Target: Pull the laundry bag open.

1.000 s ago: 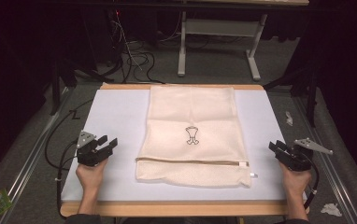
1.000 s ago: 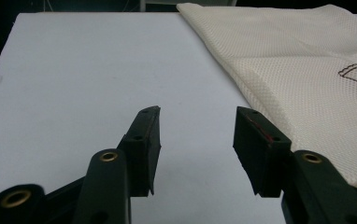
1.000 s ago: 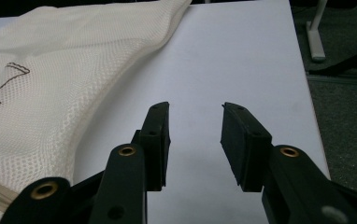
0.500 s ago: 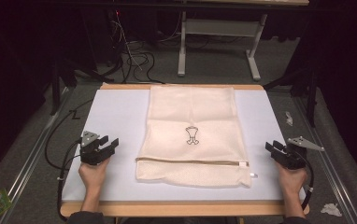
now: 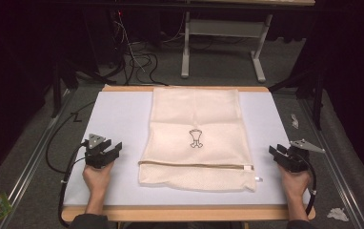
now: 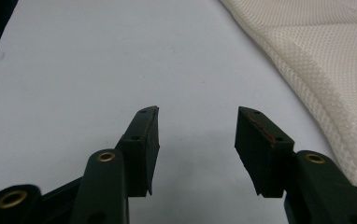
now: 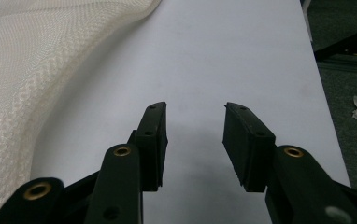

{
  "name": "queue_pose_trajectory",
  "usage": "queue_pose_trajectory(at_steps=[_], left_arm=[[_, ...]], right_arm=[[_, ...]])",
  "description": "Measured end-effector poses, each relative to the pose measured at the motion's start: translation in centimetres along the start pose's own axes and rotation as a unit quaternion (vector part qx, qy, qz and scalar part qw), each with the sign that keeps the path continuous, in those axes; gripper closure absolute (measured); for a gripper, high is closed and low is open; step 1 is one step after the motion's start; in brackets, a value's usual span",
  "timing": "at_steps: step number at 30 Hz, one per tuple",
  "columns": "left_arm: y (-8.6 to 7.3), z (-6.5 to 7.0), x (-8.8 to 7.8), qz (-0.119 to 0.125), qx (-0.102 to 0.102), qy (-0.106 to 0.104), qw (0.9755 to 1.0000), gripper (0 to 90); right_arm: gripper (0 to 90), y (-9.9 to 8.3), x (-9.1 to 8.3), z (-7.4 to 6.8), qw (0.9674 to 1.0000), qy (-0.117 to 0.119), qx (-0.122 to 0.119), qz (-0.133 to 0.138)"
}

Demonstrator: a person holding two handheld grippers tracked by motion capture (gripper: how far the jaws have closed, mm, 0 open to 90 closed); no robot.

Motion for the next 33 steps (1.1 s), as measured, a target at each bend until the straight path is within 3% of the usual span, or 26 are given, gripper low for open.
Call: queue_pose_trajectory(at_steps=[12,15,33], left_arm=[[-0.28,0.04,0.57,-0.006,0.010,0.014,0.9998,49.6],[-0.33,0.21,0.68,-0.007,0.010,0.013,0.9998,49.4],[-0.67,0.79,0.63,-0.001,0.034,0.012,0.9993,43.5]], right_arm=[[58.0,-0.12,0.18,0.03,1.0000,-0.002,-0.005,-0.001],[57.1,-0.16,0.10,0.01,1.0000,0.000,0.002,0.001],[50.3,-0.28,0.23,-0.33,0.9999,-0.007,-0.013,-0.004]])
Point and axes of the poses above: each handheld gripper's, and its own axes: x roughly forward along the jaws, y roughly out of its top, z roughly to its right, the point moved 1 cm from there along x, roughly forward along the jaws, and after that the axes turned 7 degrees about y, right-handed, at the moved point
